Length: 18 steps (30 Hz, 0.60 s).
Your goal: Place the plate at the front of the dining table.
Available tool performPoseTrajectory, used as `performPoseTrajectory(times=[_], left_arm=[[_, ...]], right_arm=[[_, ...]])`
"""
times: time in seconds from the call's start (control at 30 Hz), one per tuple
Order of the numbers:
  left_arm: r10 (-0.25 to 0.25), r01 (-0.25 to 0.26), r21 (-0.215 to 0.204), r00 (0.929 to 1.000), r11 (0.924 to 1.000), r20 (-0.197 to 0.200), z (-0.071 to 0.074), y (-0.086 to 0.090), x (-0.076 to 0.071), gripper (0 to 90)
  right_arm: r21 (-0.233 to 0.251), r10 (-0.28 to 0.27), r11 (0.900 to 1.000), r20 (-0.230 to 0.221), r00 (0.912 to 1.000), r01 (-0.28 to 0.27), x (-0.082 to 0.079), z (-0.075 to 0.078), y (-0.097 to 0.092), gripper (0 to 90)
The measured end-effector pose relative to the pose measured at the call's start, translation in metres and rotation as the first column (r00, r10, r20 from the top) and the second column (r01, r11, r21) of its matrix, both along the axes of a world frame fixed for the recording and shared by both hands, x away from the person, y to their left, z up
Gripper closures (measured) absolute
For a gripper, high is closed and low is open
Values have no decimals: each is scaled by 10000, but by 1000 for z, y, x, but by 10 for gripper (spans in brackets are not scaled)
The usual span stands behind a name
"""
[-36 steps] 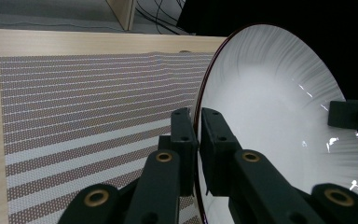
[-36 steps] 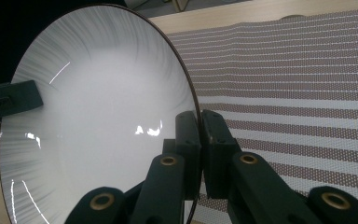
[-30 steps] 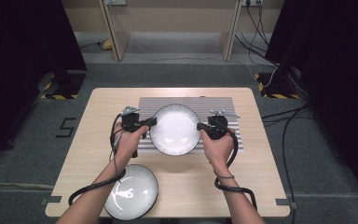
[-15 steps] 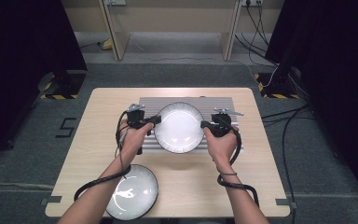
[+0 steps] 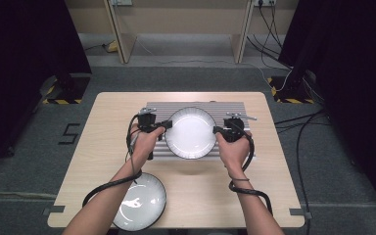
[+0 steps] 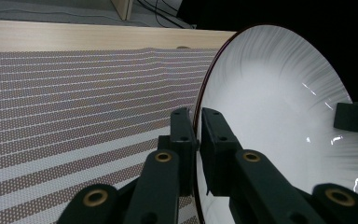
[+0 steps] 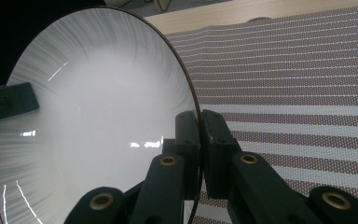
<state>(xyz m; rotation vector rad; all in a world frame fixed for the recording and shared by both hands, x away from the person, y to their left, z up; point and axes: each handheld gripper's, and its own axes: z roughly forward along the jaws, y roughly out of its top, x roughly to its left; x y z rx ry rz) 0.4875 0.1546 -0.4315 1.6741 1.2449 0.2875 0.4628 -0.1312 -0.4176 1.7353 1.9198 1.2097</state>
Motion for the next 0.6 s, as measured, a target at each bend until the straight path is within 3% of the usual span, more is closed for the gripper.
performPoseTrajectory(times=[0.6], left_arm=[[36,-35,47,9999,10000,-108,-6,-9,13,830]], right_arm=[[-22,-262,9997,-112,9996,262,10,-6,-6,863]])
